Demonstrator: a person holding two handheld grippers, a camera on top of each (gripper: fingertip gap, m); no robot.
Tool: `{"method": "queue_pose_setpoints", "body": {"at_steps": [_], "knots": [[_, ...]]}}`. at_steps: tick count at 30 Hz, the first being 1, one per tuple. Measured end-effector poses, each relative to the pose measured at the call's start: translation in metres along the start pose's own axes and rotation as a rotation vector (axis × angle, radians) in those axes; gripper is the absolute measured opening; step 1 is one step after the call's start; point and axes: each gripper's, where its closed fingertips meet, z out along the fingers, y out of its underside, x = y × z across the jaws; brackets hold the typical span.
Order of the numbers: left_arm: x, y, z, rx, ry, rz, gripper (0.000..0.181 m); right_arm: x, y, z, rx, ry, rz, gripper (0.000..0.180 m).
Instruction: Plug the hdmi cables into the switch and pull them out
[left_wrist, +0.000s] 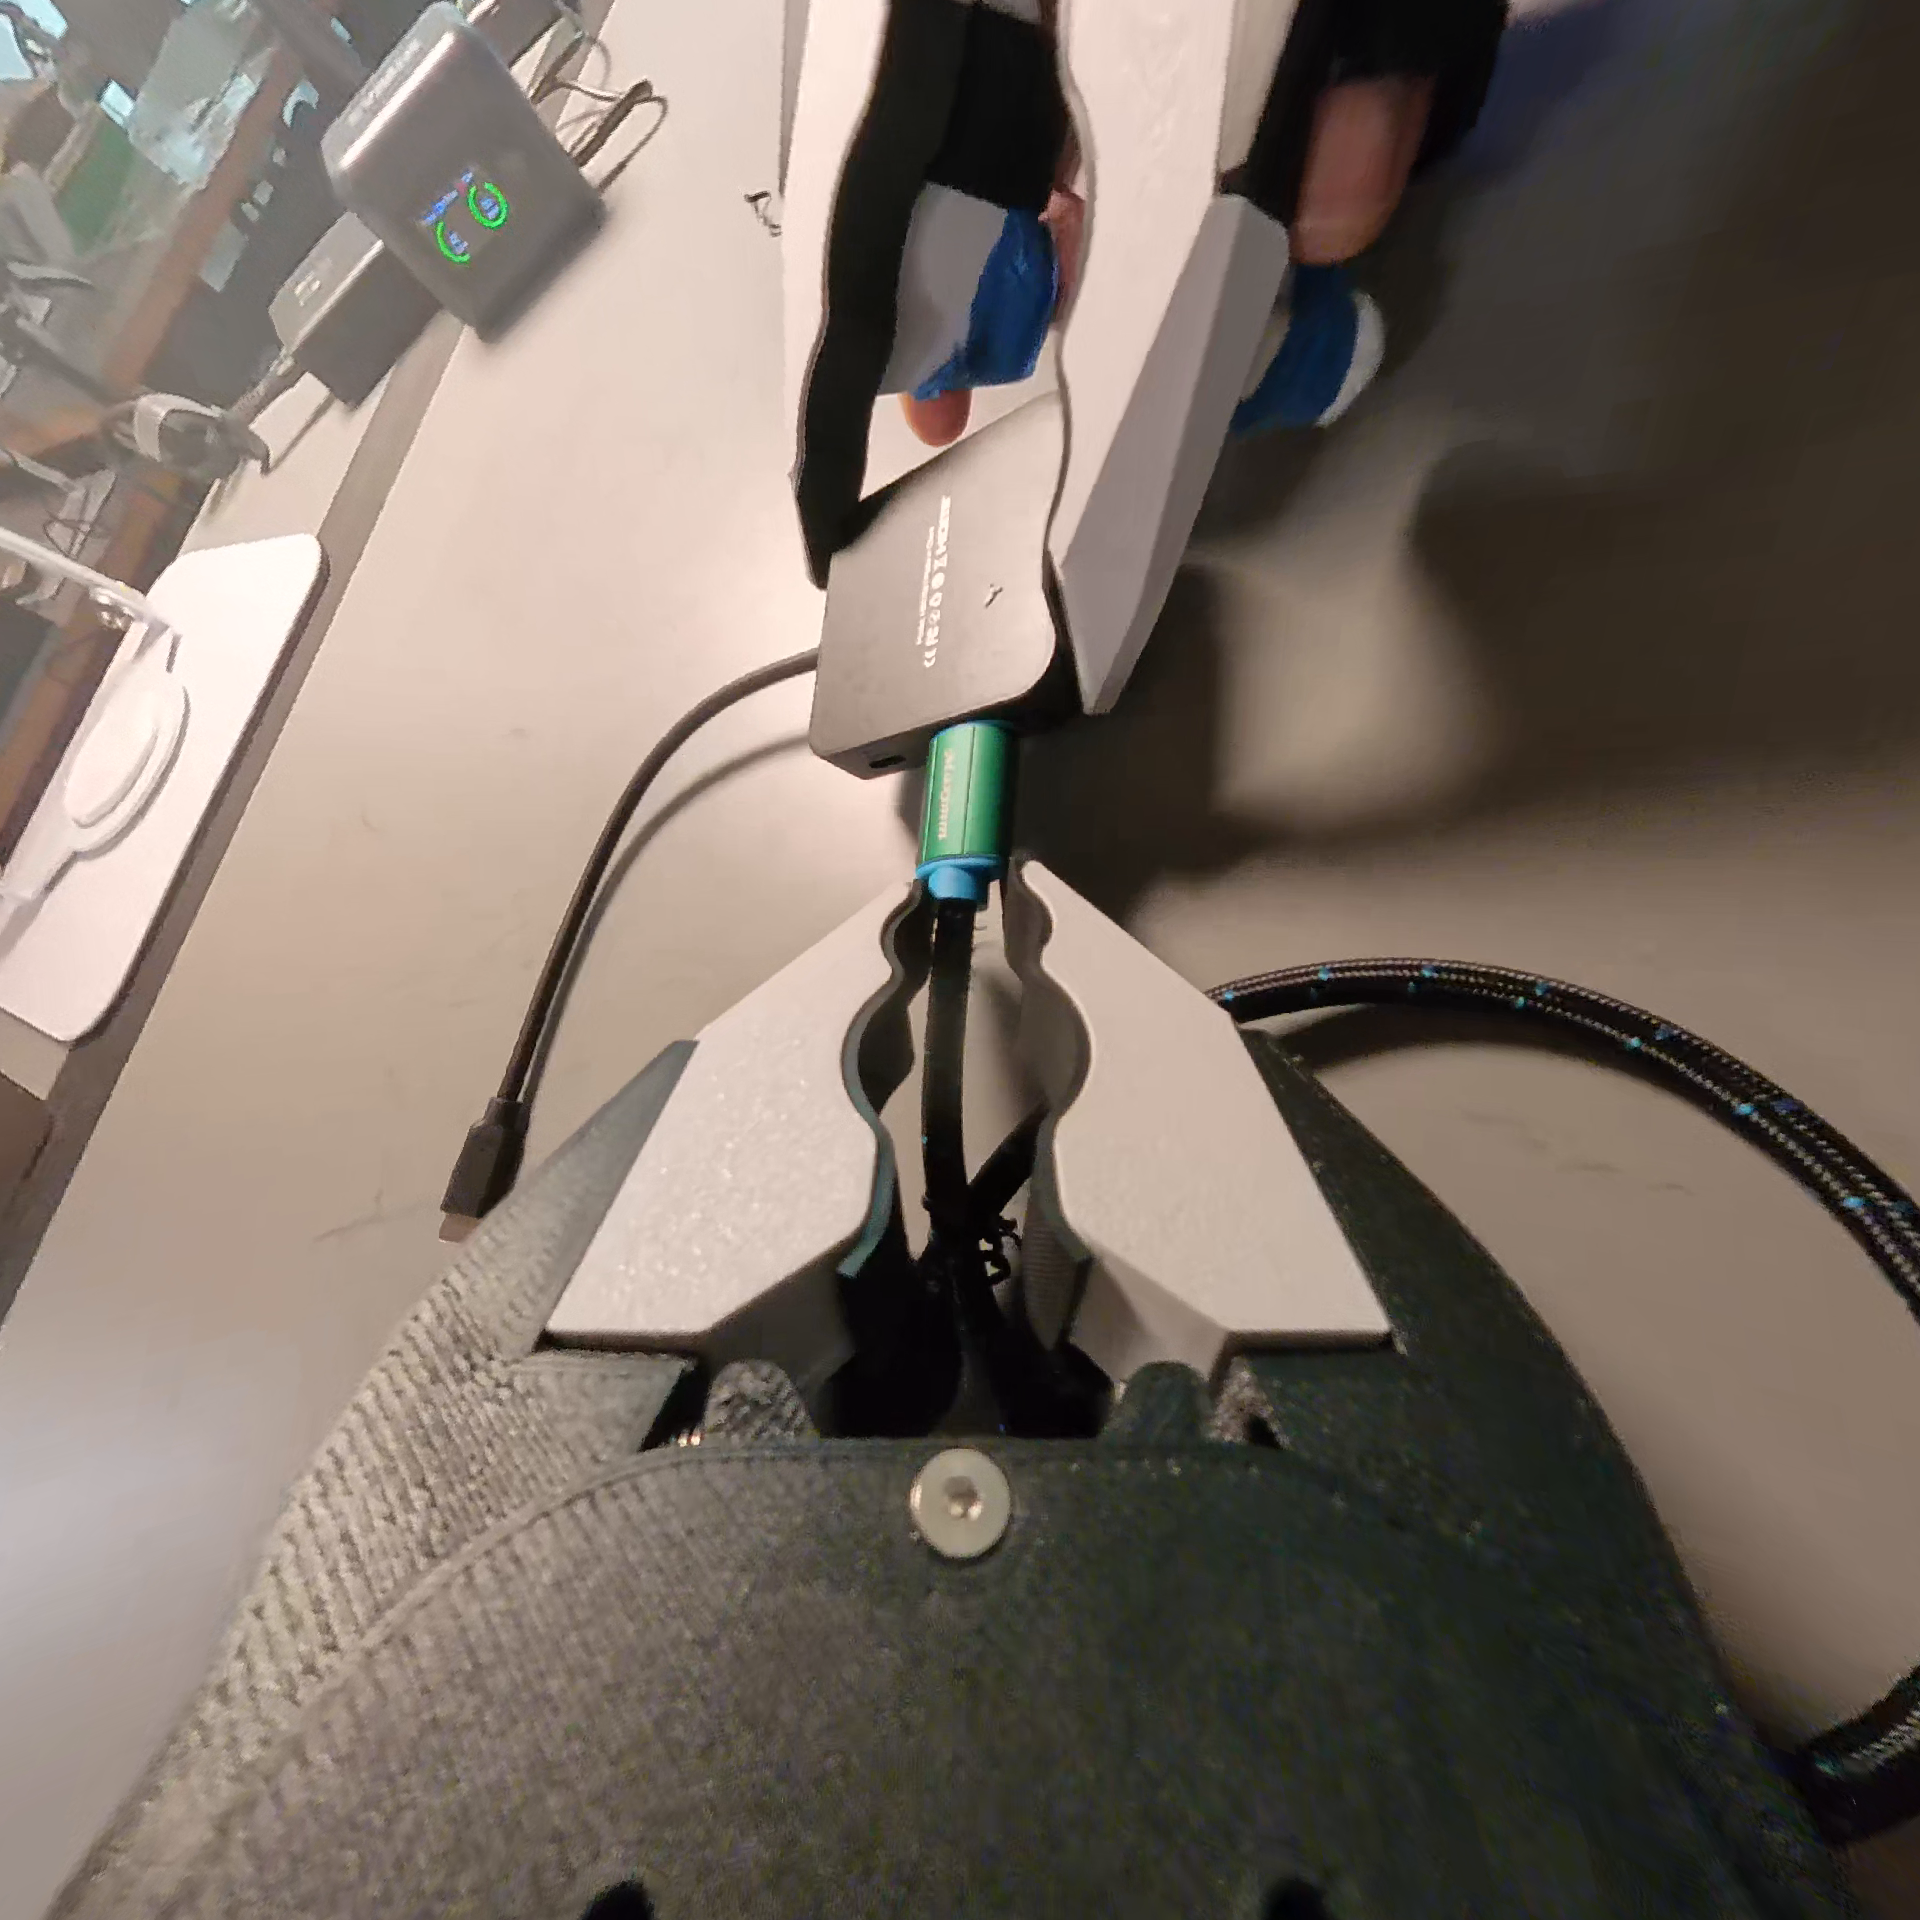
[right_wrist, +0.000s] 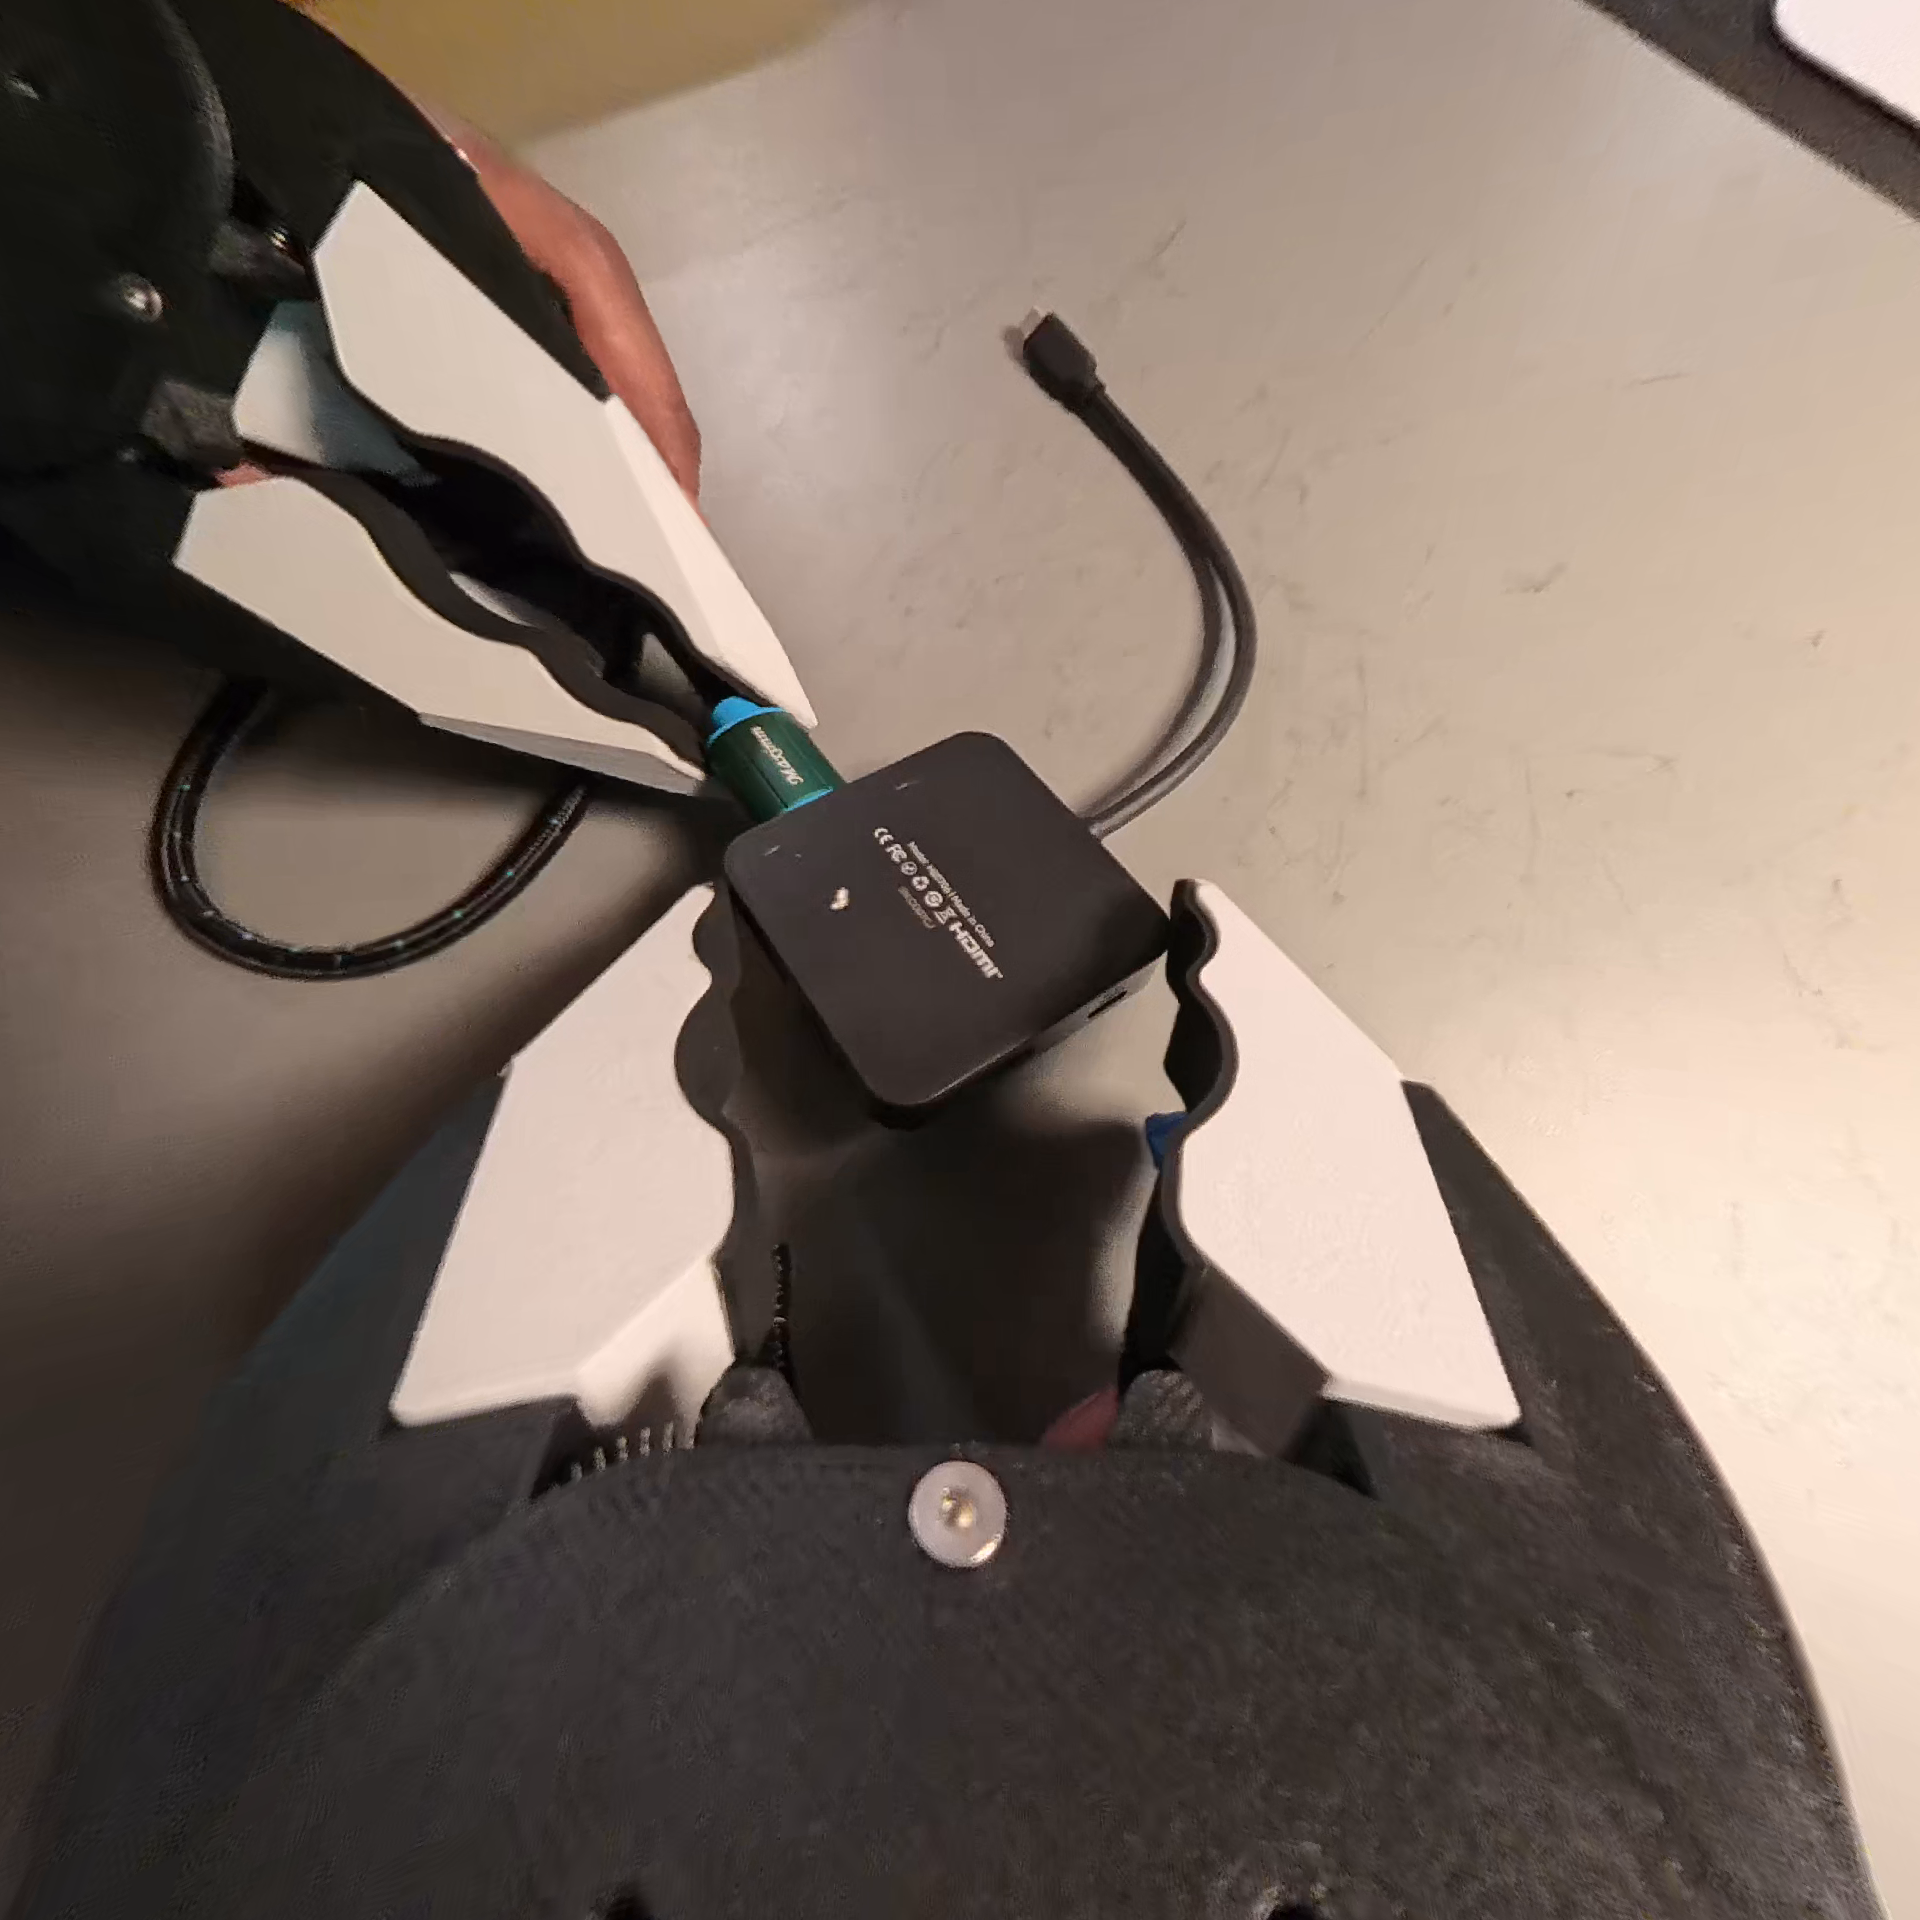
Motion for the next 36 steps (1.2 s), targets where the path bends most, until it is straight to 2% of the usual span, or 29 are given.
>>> {"method": "queue_pose_setpoints", "body": {"at_steps": [15,18,21,31,33,36], "knots": [[-0.013,0.006,-0.002,-0.001,-0.032,-0.013,0.014,0.014,-0.005,-0.003,0.005,0.181,-0.084,0.085],[-0.020,0.009,-0.004,-0.002,-0.056,-0.035,0.014,0.021,-0.001,-0.006,-0.013,0.211,-0.077,0.078],[-0.020,0.007,-0.005,0.016,-0.052,-0.038,0.014,0.013,-0.004,-0.003,0.010,0.180,-0.075,0.061],[-0.015,0.008,-0.003,-0.003,-0.043,-0.010,0.012,0.011,0.002,0.004,-0.035,0.226,-0.134,0.069],[-0.014,0.008,-0.003,-0.004,-0.038,-0.009,0.012,0.013,0.003,0.003,-0.036,0.223,-0.144,0.066],[-0.016,0.006,-0.004,0.009,-0.032,-0.041,0.013,0.021,0.002,-0.004,-0.017,0.254,-0.215,0.052]]}}
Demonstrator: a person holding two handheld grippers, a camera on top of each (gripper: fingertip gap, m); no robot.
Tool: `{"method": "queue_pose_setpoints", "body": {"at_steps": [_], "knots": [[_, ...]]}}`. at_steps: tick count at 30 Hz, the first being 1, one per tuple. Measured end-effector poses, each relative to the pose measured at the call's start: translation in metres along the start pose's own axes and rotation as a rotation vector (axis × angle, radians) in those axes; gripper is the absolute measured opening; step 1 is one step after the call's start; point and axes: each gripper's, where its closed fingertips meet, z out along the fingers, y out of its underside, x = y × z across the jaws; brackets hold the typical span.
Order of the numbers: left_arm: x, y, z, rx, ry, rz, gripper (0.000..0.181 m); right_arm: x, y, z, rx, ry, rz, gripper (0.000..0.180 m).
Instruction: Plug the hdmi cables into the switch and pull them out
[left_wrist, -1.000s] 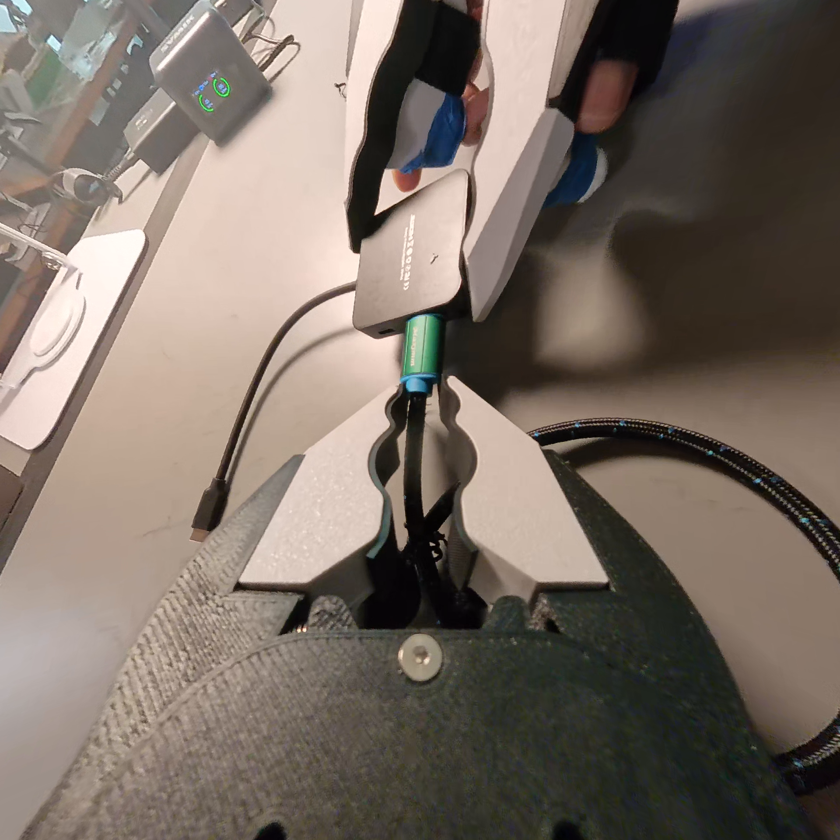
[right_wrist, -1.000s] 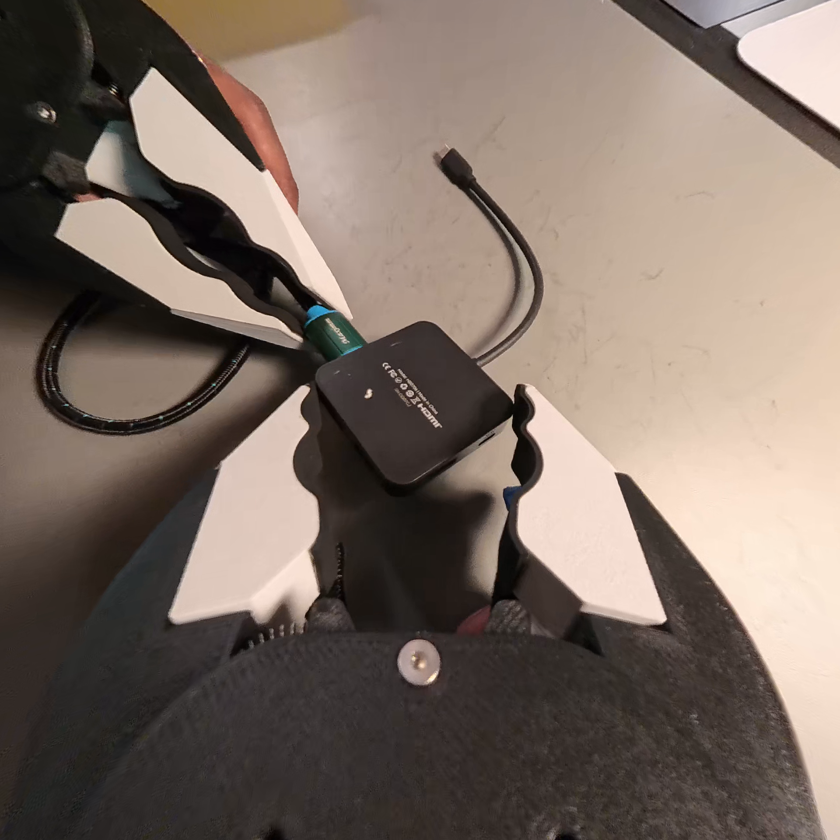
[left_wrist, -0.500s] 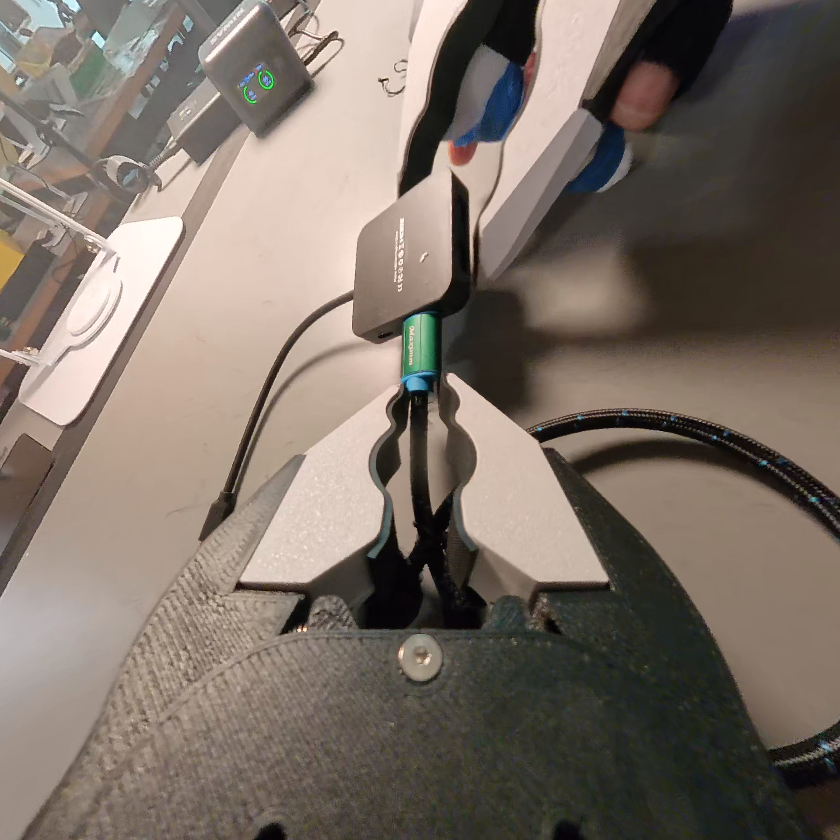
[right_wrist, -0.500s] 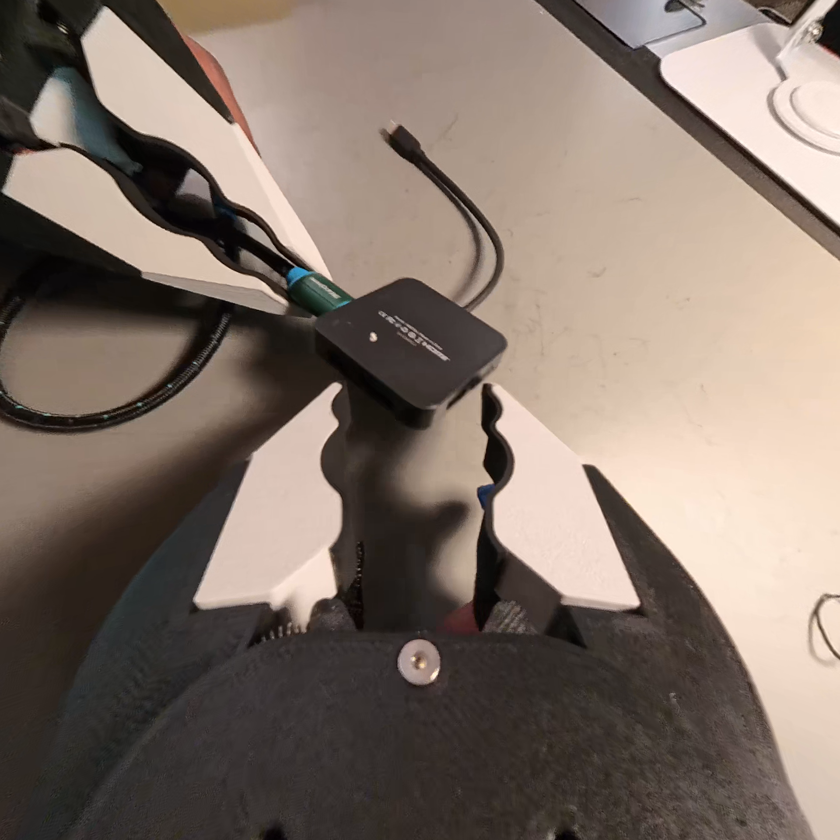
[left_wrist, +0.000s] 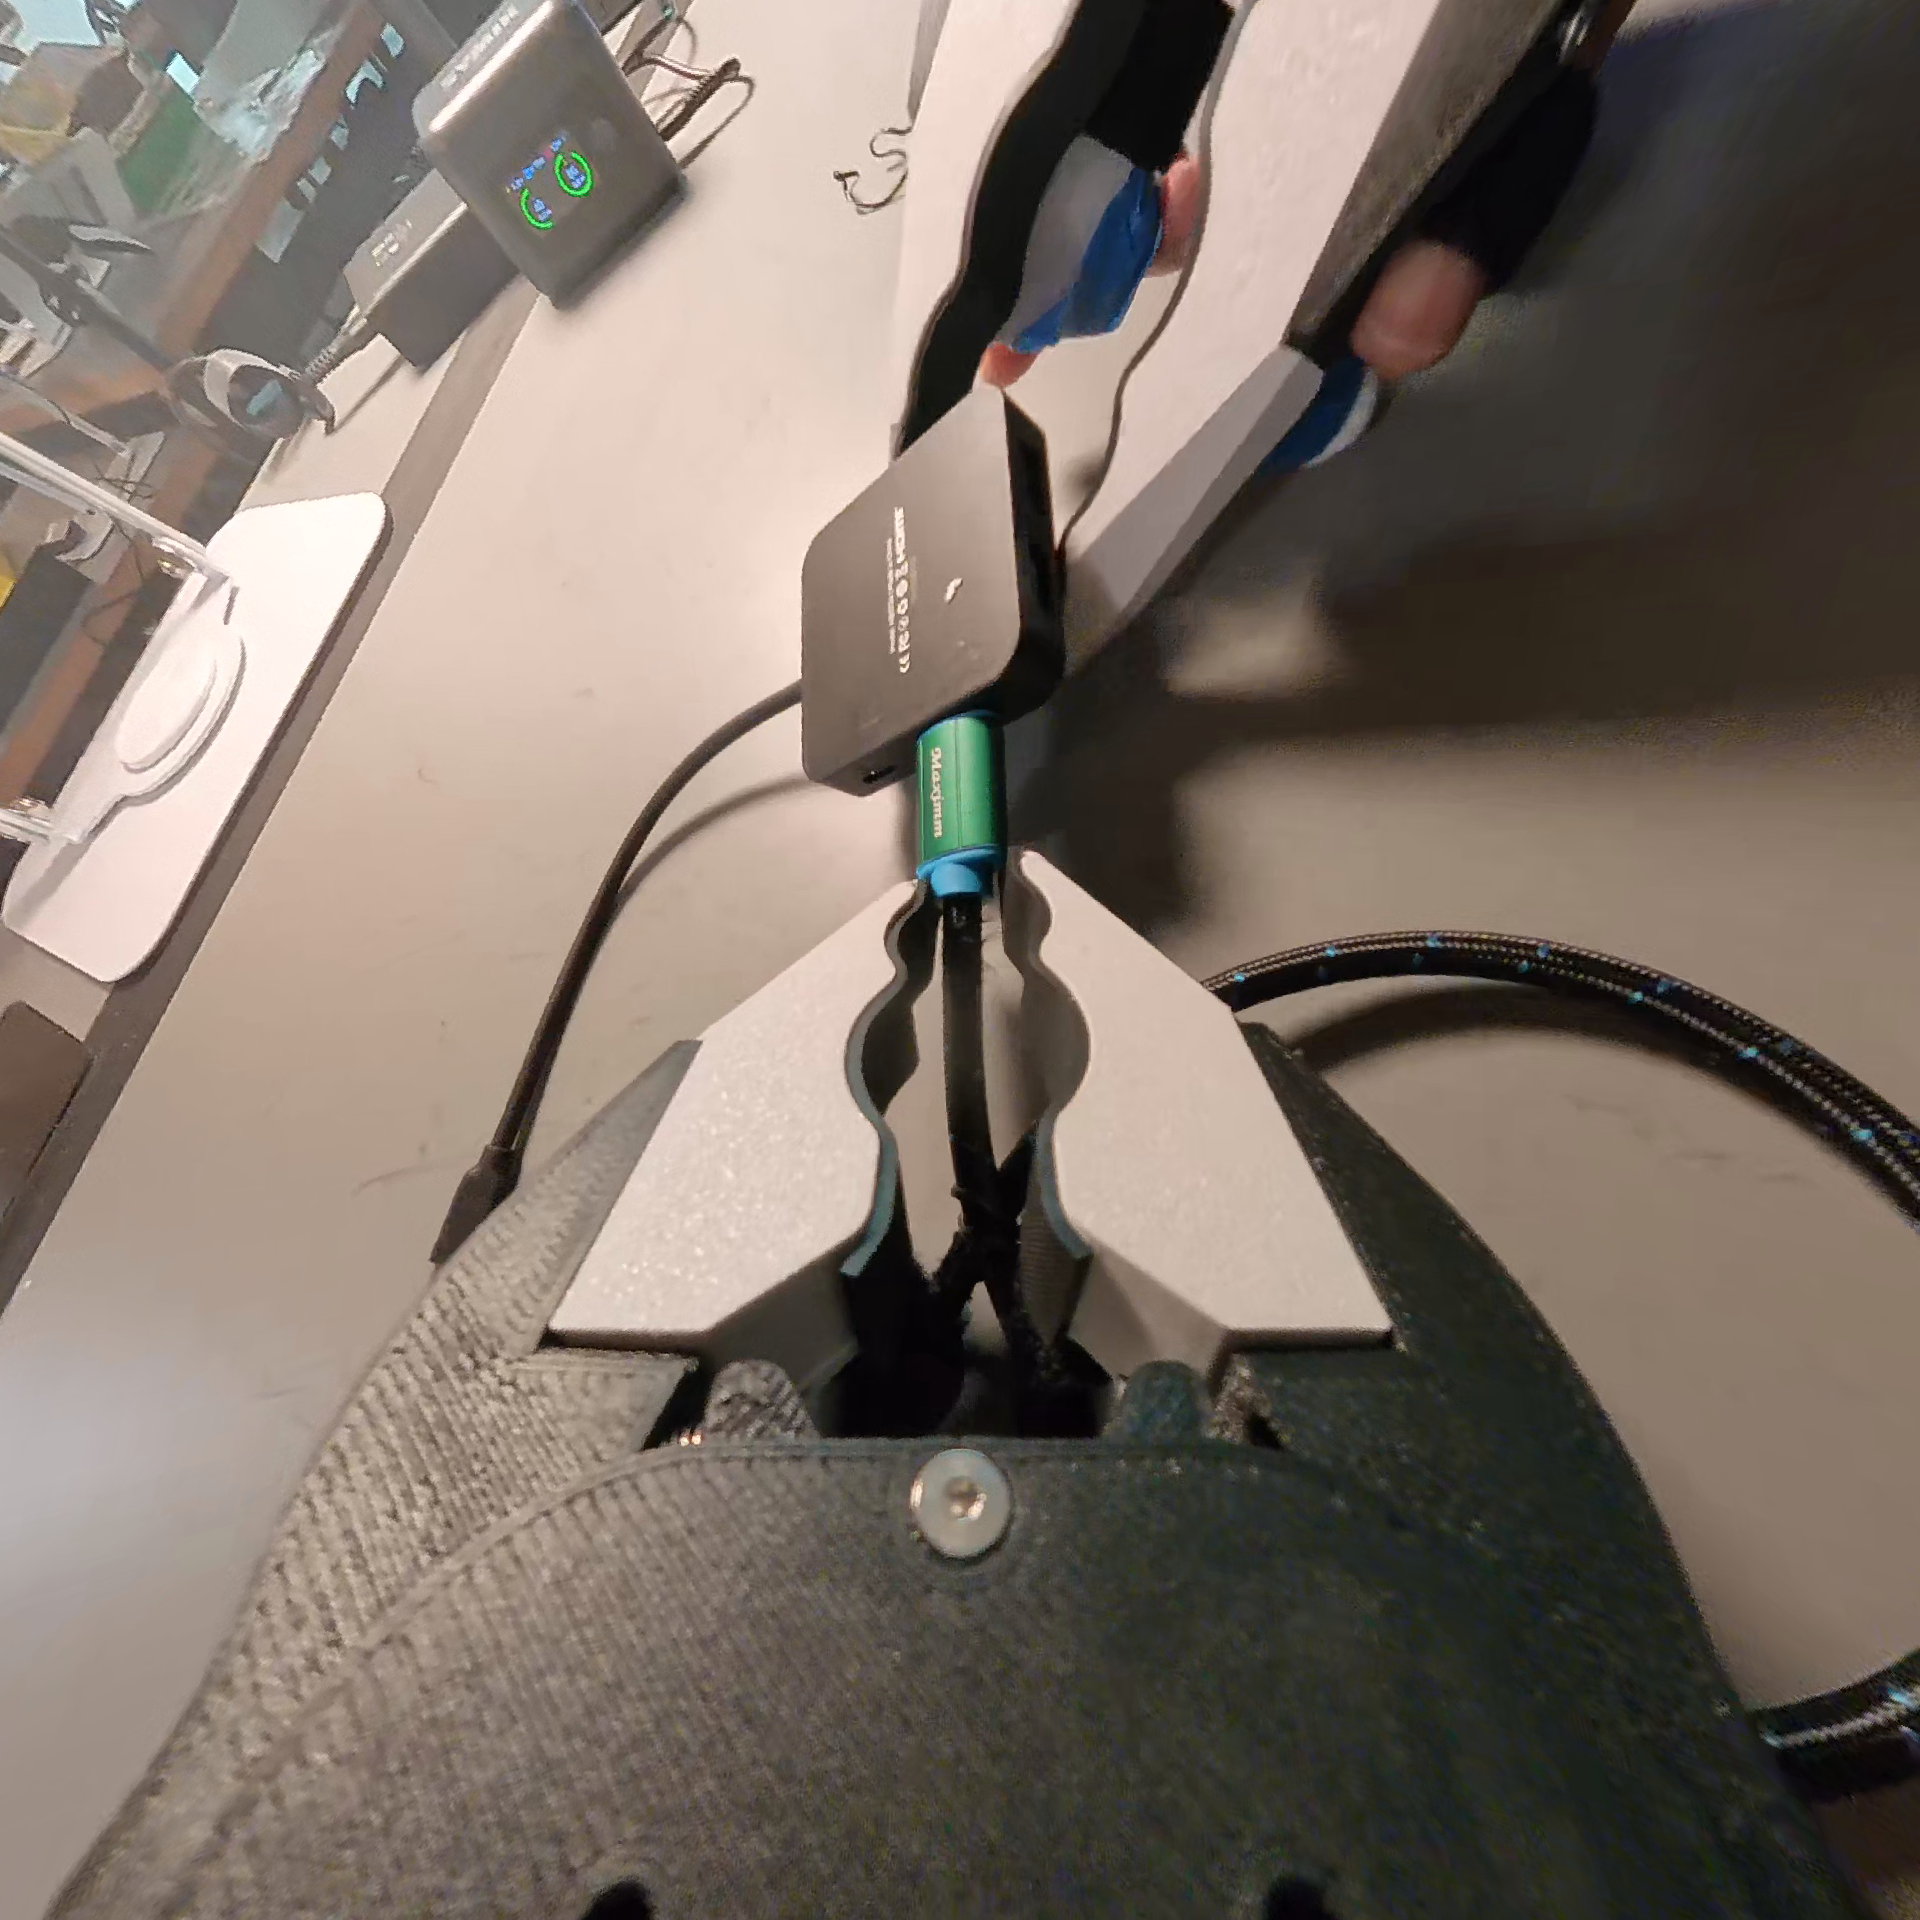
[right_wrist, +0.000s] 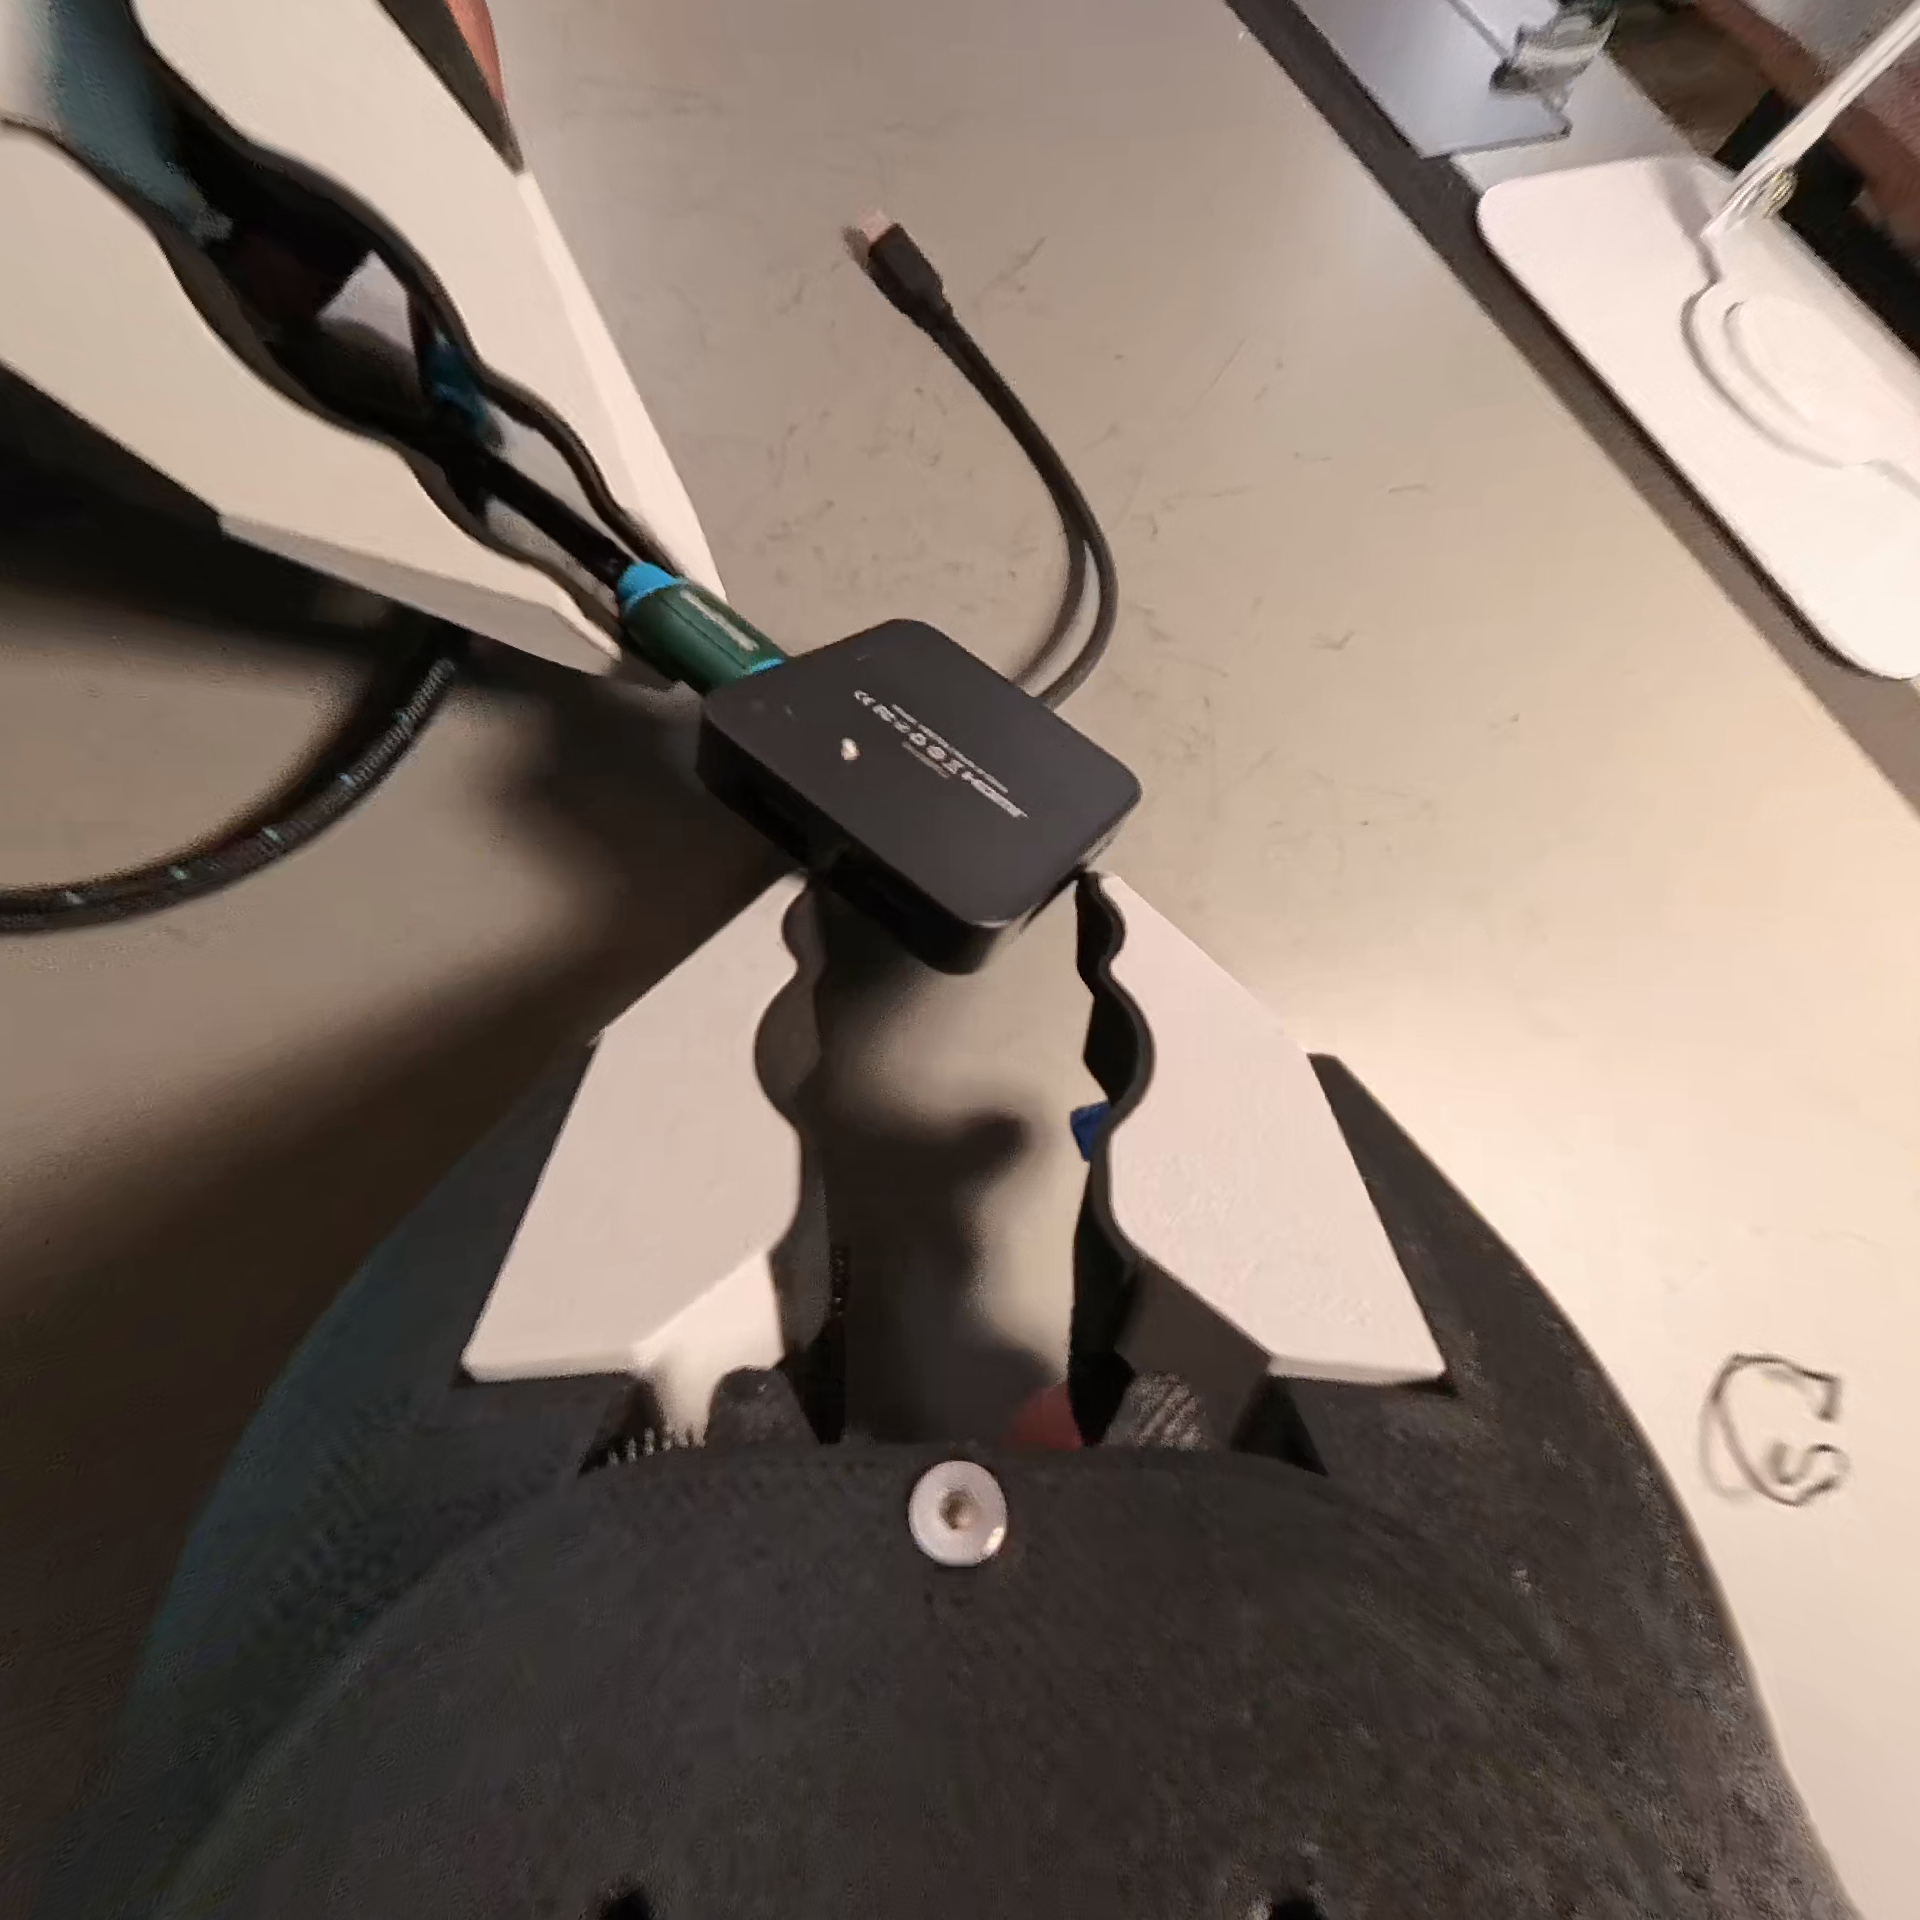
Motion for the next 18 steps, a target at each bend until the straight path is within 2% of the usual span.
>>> {"method": "queue_pose_setpoints", "body": {"at_steps": [1,4,10,12,14,17,18], "knots": [[-0.001,-0.001,-0.001,0.008,0.007,-0.023,0.013,0.004,0.000,-0.001,0.000,0.026,-0.034,0.050],[-0.004,-0.004,-0.005,0.039,0.029,-0.083,0.013,0.017,-0.006,-0.005,0.026,0.148,-0.214,0.067],[0.004,-0.009,-0.010,0.081,0.120,-0.098,0.013,0.005,-0.022,-0.003,0.106,0.281,-0.616,0.069],[0.010,-0.012,-0.013,0.107,0.154,-0.080,0.014,-0.002,-0.031,-0.007,0.163,0.311,-0.707,0.056],[0.008,-0.018,-0.017,0.156,0.158,-0.087,0.015,-0.003,-0.039,-0.014,0.203,0.347,-0.739,0.029],[-0.010,-0.033,-0.033,0.303,0.128,-0.136,0.029,0.002,-0.044,-0.023,0.211,0.397,-0.780,0.023],[-0.021,-0.038,-0.041,0.357,0.104,-0.172,0.028,0.004,-0.044,-0.025,0.209,0.411,-0.785,0.021]]}}
